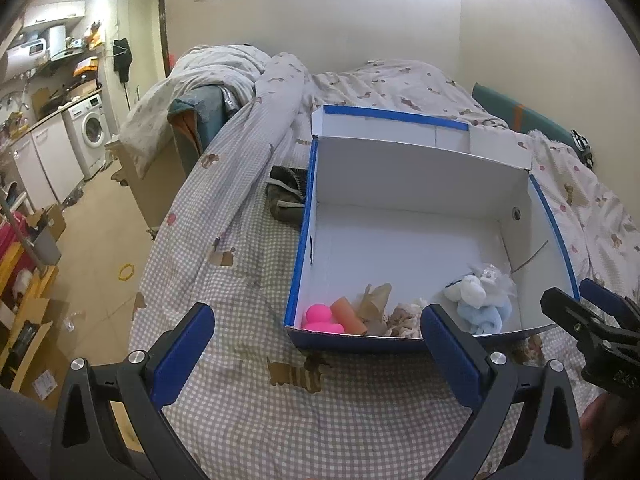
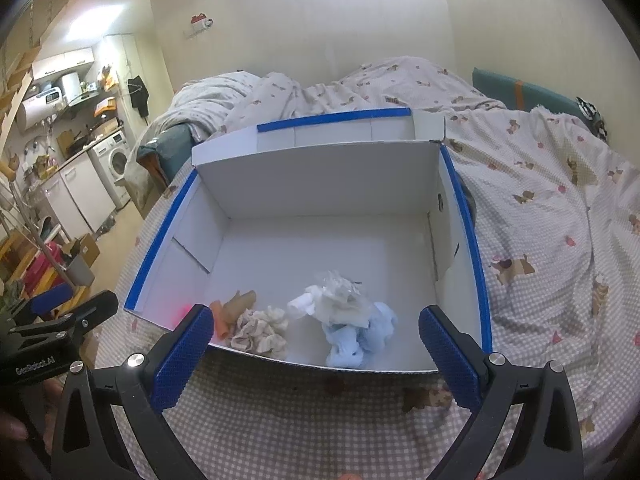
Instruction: Organize soft objects
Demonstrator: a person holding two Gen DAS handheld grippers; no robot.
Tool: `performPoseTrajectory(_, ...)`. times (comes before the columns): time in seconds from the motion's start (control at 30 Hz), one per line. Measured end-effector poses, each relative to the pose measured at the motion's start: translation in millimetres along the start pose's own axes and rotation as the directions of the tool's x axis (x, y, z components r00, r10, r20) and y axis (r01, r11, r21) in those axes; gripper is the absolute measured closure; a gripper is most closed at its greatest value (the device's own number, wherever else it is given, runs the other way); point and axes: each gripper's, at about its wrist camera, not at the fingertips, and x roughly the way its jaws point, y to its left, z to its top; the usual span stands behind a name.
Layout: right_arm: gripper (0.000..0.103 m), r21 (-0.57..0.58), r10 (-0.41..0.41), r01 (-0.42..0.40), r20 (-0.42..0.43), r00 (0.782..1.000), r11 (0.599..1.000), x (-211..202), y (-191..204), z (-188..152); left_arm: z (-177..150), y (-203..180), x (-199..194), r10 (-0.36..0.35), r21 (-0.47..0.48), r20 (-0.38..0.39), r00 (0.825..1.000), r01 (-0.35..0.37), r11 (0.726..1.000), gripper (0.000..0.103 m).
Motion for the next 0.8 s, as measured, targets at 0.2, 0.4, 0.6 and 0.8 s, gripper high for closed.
performPoseTrajectory(0.2, 0.000, 0.000, -0.003, 0.003, -0.002, 1.000, 1.000, -0.1, -2.2, 0.8, 0.1, 0.0, -0.7, -0.003, -0.001, -0.002, 1.000, 0.003, 1.000, 0.000)
performPoseTrajectory(0.4, 0.000, -0.006, -0.008, 0.008, -0.005, 1.000, 1.000, -0.4, -2.0, 1.5, -0.6, -0.2, -0.3, -0.005, 0.000, -0.006, 1.000, 0.005, 1.000, 0.000)
performPoseTrajectory(0.6, 0.000, -0.006, -0.004, 0.004, -0.001, 1.000, 1.000, -0.3, -2.4, 2.2, -1.4, -0.7, 0.1, -0.003, 0.007, -0.012, 1.000, 0.003, 1.000, 0.000)
performPoseTrajectory(0.8, 0.000, -0.006, -0.002, 0.002, -0.002, 1.000, 1.000, -0.9, -2.4, 2.4, -1.2, 0.1, 1.5, -0.007, 0.006, -0.021, 1.000, 0.008, 1.000, 0.000)
